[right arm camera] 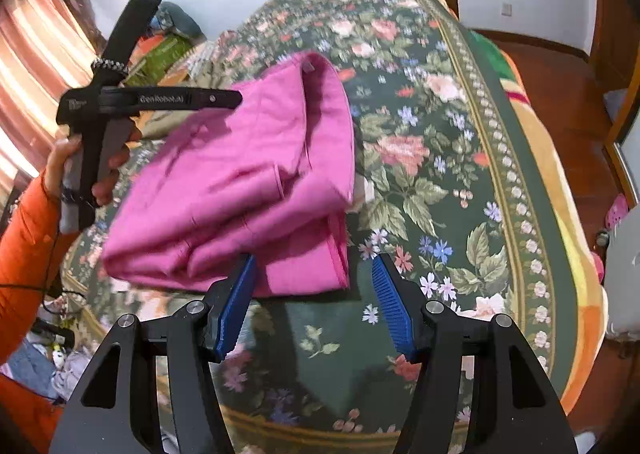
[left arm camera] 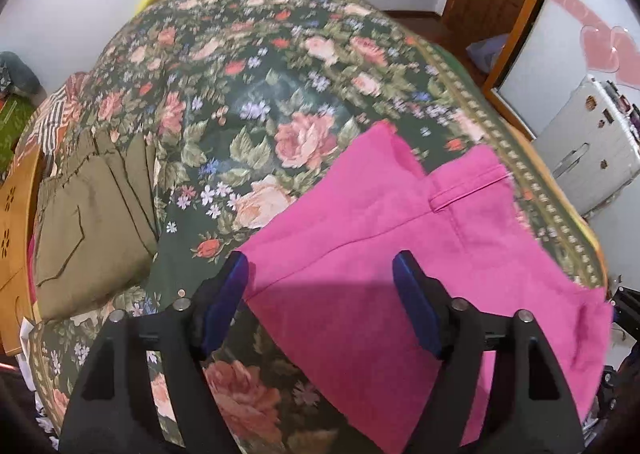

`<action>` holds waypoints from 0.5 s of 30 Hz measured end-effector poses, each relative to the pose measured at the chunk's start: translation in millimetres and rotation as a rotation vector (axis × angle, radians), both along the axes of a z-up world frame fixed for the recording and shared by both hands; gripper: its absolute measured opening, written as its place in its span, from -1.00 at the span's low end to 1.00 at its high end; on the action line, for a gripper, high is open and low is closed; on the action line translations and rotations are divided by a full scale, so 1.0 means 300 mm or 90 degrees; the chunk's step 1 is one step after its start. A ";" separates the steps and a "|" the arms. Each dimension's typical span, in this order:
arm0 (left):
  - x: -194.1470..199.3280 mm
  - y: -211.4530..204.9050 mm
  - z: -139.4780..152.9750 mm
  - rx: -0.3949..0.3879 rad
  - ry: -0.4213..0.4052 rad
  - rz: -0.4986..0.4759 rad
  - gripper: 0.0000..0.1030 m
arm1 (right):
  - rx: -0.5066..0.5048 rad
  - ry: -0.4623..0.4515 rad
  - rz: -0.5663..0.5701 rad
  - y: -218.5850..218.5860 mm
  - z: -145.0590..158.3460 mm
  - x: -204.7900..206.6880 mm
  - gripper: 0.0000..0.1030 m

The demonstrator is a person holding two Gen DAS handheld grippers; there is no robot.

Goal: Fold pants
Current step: 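Fold the lifted leg over onto the pants with the left gripper and release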

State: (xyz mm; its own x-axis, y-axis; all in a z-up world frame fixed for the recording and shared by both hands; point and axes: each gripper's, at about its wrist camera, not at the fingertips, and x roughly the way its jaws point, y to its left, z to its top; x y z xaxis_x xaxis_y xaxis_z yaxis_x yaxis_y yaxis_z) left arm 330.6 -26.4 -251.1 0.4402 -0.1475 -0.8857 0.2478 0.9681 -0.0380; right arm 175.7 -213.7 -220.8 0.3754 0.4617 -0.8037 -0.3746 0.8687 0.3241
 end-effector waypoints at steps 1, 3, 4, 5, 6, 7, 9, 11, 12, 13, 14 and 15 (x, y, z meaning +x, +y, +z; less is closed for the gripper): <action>0.002 0.009 -0.008 -0.003 0.003 0.001 0.53 | -0.003 0.007 -0.002 0.000 -0.016 0.011 0.11; -0.003 0.039 -0.020 -0.016 0.007 -0.001 0.53 | 0.005 0.013 -0.008 -0.012 -0.031 0.026 0.19; -0.009 0.048 -0.021 -0.019 0.008 -0.001 0.53 | 0.009 0.014 -0.010 -0.018 -0.035 0.037 0.22; -0.016 0.057 -0.020 -0.021 0.008 0.001 0.53 | 0.008 0.014 -0.011 -0.024 -0.038 0.050 0.22; -0.026 0.071 -0.019 -0.024 0.007 0.007 0.53 | 0.002 0.012 -0.013 -0.027 -0.041 0.065 0.22; -0.043 0.087 -0.016 -0.027 0.003 0.012 0.53 | -0.002 0.011 -0.013 -0.029 -0.042 0.075 0.22; -0.077 0.116 -0.009 -0.040 0.000 0.018 0.45 | -0.016 0.006 -0.012 -0.029 -0.046 0.111 0.22; -0.104 0.135 -0.003 -0.058 0.001 0.016 0.31 | -0.027 0.001 -0.009 -0.028 -0.047 0.140 0.22; -0.125 0.149 0.001 -0.070 0.003 0.019 0.23 | -0.034 -0.001 -0.010 -0.027 -0.044 0.158 0.22; -0.138 0.155 0.004 -0.076 0.004 0.021 0.16 | -0.039 -0.005 -0.013 -0.029 -0.036 0.169 0.22; -0.150 0.160 0.007 -0.080 0.005 0.022 0.13 | -0.043 -0.014 -0.015 -0.030 -0.022 0.177 0.22; -0.172 0.162 0.012 -0.079 0.002 0.024 0.10 | -0.045 -0.024 -0.015 -0.033 -0.006 0.179 0.22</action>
